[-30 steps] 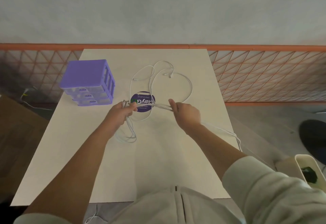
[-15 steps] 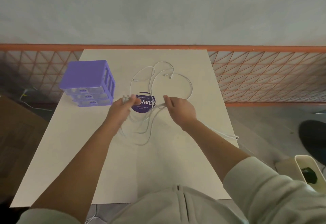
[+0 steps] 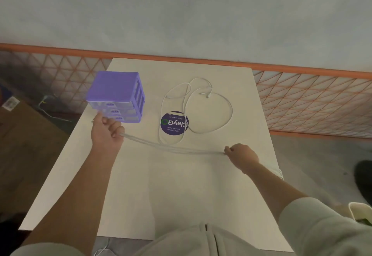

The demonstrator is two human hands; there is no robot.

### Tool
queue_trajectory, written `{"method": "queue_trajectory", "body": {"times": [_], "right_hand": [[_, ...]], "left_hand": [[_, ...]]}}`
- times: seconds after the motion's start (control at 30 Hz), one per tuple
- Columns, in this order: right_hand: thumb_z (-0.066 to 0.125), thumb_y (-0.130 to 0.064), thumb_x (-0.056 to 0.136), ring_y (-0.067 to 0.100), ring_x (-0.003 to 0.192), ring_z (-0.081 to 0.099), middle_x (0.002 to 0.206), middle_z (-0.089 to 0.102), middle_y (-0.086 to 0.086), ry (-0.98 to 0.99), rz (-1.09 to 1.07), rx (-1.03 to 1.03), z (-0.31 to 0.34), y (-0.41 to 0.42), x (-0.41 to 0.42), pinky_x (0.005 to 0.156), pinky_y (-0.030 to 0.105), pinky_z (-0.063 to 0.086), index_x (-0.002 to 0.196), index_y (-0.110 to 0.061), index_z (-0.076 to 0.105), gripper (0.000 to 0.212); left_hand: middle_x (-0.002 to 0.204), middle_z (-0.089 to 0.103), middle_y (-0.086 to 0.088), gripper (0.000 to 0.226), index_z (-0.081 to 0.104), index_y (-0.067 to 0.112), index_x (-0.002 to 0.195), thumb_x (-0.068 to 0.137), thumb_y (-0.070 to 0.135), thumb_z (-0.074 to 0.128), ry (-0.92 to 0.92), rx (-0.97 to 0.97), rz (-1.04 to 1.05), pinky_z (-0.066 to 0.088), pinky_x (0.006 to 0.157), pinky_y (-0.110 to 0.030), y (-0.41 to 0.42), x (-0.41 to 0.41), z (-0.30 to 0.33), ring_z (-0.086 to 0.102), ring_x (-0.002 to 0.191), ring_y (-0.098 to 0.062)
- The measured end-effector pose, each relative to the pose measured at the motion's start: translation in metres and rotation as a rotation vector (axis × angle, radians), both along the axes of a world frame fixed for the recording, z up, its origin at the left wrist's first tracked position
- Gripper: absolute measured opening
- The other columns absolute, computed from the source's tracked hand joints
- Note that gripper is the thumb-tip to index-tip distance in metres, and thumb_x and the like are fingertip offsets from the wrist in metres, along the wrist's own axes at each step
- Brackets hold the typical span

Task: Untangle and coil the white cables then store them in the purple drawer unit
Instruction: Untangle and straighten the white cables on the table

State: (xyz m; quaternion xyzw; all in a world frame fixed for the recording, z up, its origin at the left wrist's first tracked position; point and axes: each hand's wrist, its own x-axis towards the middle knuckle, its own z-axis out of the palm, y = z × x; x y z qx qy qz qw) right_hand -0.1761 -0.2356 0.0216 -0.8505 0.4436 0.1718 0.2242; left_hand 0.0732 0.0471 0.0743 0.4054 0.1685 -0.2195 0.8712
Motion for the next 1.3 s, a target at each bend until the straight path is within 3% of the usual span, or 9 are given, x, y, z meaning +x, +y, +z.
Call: {"method": "queue_trajectory", "body": {"times": [0.23,0.57,0.73,0.83,0.9,1.0,1.07,1.13,1.3], "right_hand": [[0.049,-0.028,0.093,0.015,0.052,0.058,0.060,0.064,-0.006,-0.134,0.014,0.263,-0.002,0.014,0.066,0.051,0.021,0.043,0.063,-0.020,0.065,0.035],[0.057,-0.008,0.094,0.018,0.060,0.053,0.076,0.059,0.007,-0.516,-0.289,0.705,0.025,0.022,0.210,0.060,0.027,0.049,0.093,-0.002,0.061,0.008],[0.053,-0.016,0.097,0.020,0.068,0.050,0.083,0.054,0.005,-0.623,-0.461,0.863,0.024,0.012,0.255,0.062,0.028,0.044,0.084,-0.010,0.056,0.015],[0.053,-0.018,0.097,0.019,0.067,0.044,0.085,0.047,0.003,-0.624,-0.547,0.939,0.024,0.006,0.271,0.062,0.028,0.039,0.081,-0.015,0.052,0.016],[0.054,-0.021,0.097,0.021,0.077,0.047,0.100,0.048,0.005,-0.652,-0.590,1.033,0.024,0.005,0.278,0.075,0.031,0.043,0.099,-0.015,0.056,0.007],[0.048,-0.033,0.101,0.029,0.123,0.049,0.131,0.051,0.008,-0.780,-0.697,1.160,0.023,0.005,0.286,0.109,0.040,0.032,0.143,-0.013,0.037,0.049],[0.037,-0.042,0.103,0.030,0.113,0.060,0.114,0.064,0.009,-0.879,-0.760,1.168,0.028,0.006,0.289,0.103,0.041,0.038,0.137,-0.010,0.039,0.046],[0.030,-0.042,0.105,0.029,0.082,0.067,0.087,0.064,0.010,-0.931,-0.828,1.111,0.035,0.009,0.290,0.082,0.039,0.050,0.109,-0.010,0.048,0.037],[0.030,-0.028,0.104,0.014,0.044,0.033,0.049,0.035,-0.003,-1.021,-0.669,0.960,0.065,0.027,0.275,0.052,0.028,0.041,0.098,-0.012,0.049,0.026]], "left_hand": [[0.044,0.025,0.009,0.044,0.030,0.023,0.063,0.100,0.044,0.041,0.037,-0.028,-0.099,0.018,0.033,-0.015,-0.003,0.016,0.011,0.023,0.032,-0.004],[0.052,0.032,0.007,0.041,0.042,0.020,0.070,0.103,0.043,0.035,0.024,-0.063,-0.101,0.033,0.042,-0.016,-0.011,0.040,0.008,0.031,0.041,-0.006],[0.055,0.035,0.006,0.039,0.043,0.020,0.071,0.102,0.045,0.039,0.036,-0.012,-0.139,0.058,0.073,-0.036,-0.015,0.044,0.005,0.037,0.048,-0.010],[0.054,0.034,0.005,0.042,0.046,0.018,0.070,0.101,0.046,0.040,0.048,-0.025,-0.140,0.060,0.074,-0.046,-0.019,0.048,0.006,0.036,0.048,-0.011],[0.054,0.034,0.005,0.042,0.048,0.018,0.071,0.100,0.047,0.041,0.042,-0.018,-0.134,0.060,0.072,-0.045,-0.022,0.050,0.009,0.036,0.047,-0.011],[0.054,0.032,0.006,0.039,0.047,0.019,0.074,0.100,0.048,0.041,0.046,0.000,-0.134,0.060,0.069,-0.038,-0.026,0.053,0.012,0.035,0.046,-0.010],[0.055,0.029,0.006,0.037,0.046,0.019,0.077,0.100,0.048,0.040,0.045,0.029,-0.140,0.057,0.060,-0.028,-0.027,0.054,0.014,0.034,0.045,-0.010],[0.054,0.028,0.006,0.036,0.049,0.019,0.079,0.101,0.047,0.039,0.048,0.035,-0.135,0.048,0.050,-0.020,-0.028,0.053,0.016,0.035,0.040,-0.010],[0.055,0.027,0.007,0.023,0.056,0.017,0.092,0.100,0.037,0.047,0.052,0.017,-0.185,0.038,0.045,-0.018,-0.029,0.051,0.017,0.028,0.043,-0.007]]}}
